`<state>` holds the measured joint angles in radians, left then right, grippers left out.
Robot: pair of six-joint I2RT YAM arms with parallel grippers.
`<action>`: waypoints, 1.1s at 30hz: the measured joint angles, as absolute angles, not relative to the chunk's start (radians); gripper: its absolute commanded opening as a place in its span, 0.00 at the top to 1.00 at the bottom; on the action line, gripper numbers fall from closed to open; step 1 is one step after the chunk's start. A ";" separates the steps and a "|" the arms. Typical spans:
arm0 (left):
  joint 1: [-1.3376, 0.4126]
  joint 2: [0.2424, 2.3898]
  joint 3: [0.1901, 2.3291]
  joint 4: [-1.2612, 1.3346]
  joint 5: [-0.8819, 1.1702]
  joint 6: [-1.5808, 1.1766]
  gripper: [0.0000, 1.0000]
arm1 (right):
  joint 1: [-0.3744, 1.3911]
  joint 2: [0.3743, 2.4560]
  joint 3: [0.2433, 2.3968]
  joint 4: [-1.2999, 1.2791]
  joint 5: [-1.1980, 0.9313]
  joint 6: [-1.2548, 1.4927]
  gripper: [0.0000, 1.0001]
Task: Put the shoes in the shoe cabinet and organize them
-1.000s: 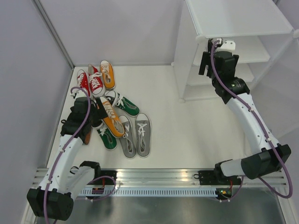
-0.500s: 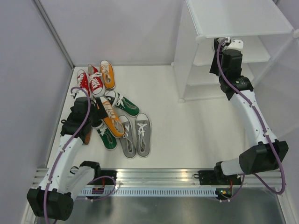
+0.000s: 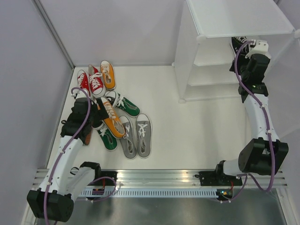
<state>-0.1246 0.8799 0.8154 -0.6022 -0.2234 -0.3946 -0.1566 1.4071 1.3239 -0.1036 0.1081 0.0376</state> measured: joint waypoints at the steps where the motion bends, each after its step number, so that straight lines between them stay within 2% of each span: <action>1: -0.125 0.877 0.815 -0.602 -0.222 -0.395 0.02 | -0.178 1.407 1.315 -0.075 0.076 0.039 0.99; 8: -0.125 0.853 0.815 -0.602 -0.196 -0.395 0.02 | -0.288 1.450 1.319 0.039 -0.056 0.046 0.99; 17: -0.124 0.848 0.814 -0.602 -0.173 -0.395 0.02 | -0.328 1.633 1.489 0.044 -0.164 0.027 0.94; 20: -0.124 0.848 0.814 -0.602 -0.172 -0.395 0.02 | -0.333 1.665 1.537 0.040 -0.180 0.011 0.82; 21: -0.124 0.848 0.814 -0.602 -0.172 -0.395 0.02 | -0.333 1.678 1.554 0.038 -0.182 0.006 0.64; 23: -0.125 0.848 0.814 -0.602 -0.172 -0.395 0.02 | -0.333 1.689 1.571 0.038 -0.182 0.000 0.52; 24: -0.124 0.848 0.814 -0.602 -0.172 -0.395 0.02 | -0.333 1.693 1.577 0.038 -0.181 -0.003 0.43; 26: -0.124 0.848 0.813 -0.602 -0.172 -0.395 0.02 | -0.333 1.700 1.585 0.038 -0.177 -0.005 0.35; 27: -0.124 0.848 0.813 -0.602 -0.172 -0.395 0.02 | -0.333 1.700 1.585 0.041 -0.173 -0.004 0.27; 33: -0.124 0.848 0.813 -0.602 -0.172 -0.395 0.02 | -0.331 1.700 1.584 0.051 -0.117 -0.005 0.09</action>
<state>-0.1242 0.8478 0.8131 -0.6022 -0.1722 -0.3946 -0.3305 1.7004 1.5841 0.0513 -0.1169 -0.0048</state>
